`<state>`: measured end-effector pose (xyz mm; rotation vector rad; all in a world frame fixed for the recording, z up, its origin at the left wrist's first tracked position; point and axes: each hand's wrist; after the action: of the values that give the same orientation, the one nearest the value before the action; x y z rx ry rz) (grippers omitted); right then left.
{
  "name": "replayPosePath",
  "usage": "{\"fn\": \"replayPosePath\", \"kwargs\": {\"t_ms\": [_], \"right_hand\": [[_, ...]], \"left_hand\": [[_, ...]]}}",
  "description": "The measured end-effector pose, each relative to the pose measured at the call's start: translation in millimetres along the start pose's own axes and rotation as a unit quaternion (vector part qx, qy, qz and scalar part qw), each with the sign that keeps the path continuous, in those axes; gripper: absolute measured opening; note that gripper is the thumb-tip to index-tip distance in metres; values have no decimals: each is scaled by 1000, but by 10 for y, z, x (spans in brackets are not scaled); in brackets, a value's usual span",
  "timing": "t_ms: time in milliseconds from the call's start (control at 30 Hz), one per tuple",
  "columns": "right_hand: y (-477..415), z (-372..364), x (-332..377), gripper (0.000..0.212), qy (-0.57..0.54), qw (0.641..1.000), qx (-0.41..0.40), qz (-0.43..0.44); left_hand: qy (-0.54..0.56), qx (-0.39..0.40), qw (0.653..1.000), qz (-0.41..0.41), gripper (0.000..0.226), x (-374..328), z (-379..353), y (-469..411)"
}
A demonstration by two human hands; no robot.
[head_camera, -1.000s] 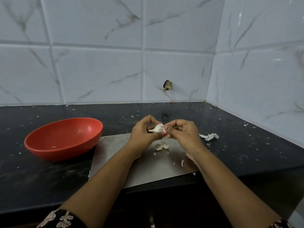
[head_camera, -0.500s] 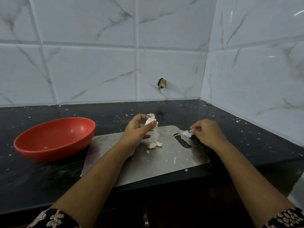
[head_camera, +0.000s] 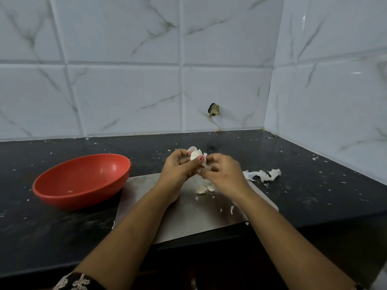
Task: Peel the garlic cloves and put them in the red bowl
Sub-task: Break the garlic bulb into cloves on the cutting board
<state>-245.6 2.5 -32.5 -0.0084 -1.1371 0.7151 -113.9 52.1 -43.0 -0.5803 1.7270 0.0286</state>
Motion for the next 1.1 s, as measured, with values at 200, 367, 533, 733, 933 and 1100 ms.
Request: {"fn": "replayPosePath", "kwargs": {"t_ms": [200, 367, 533, 733, 933, 1100], "right_hand": [[-58, 22, -46, 9, -9, 998, -56, 37], [-103, 169, -70, 14, -101, 991, -83, -1], [-196, 516, -309, 13, 81, 987, -133, -41], [-180, 726, -410, 44, 396, 909, -35, -125], [127, 268, 49, 58, 61, 992, 35, 106], [55, 26, 9, 35, 83, 976, -89, 179]], "left_hand": [[7, -3, 1000, 6, 18, -26, -6, -17], [-5, 8, 1000, 10, 15, -36, -19, 5], [-25, 54, 997, 45, 22, -33, -30, 32], [-13, 76, 995, 64, 21, -50, -26, 51], [-5, 81, 996, 47, 33, -25, -40, 49], [-37, 73, 996, 39, 20, -24, -27, 53]]}}
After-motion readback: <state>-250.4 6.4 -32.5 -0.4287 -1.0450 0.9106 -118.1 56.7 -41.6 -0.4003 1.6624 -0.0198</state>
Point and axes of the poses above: each hand's wrist, its own y-axis away from the middle knuckle, its own z-axis out of the back of the hand, x = y × z
